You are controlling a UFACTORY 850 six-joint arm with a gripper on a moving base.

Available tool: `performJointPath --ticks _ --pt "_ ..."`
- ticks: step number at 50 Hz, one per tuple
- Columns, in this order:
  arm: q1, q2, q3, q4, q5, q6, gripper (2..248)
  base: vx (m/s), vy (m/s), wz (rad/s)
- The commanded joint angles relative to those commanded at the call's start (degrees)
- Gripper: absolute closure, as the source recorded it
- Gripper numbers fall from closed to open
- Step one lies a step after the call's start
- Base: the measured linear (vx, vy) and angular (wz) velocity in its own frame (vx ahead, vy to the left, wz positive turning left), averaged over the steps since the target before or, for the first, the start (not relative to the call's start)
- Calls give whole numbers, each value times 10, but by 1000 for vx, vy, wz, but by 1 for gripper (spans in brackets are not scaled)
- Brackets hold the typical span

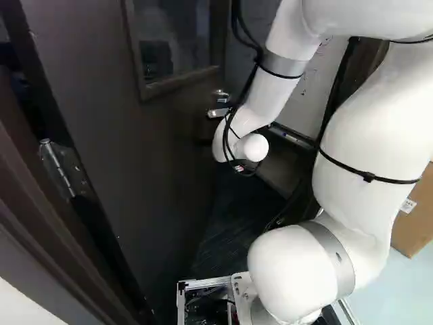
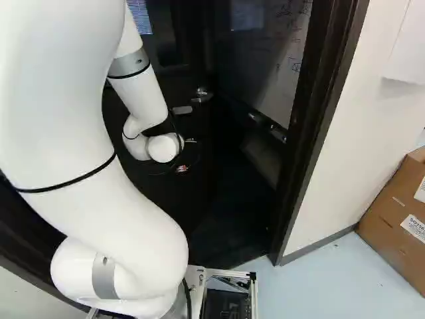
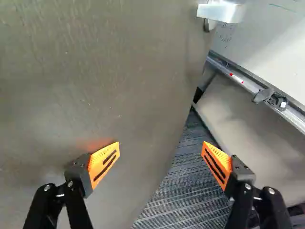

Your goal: Open the door and move inside

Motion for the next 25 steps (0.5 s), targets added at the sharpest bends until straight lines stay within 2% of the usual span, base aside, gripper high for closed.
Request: performJointPath --ticks 25 --pt "44 -23 -25 0 9 0 3 0 0 0"
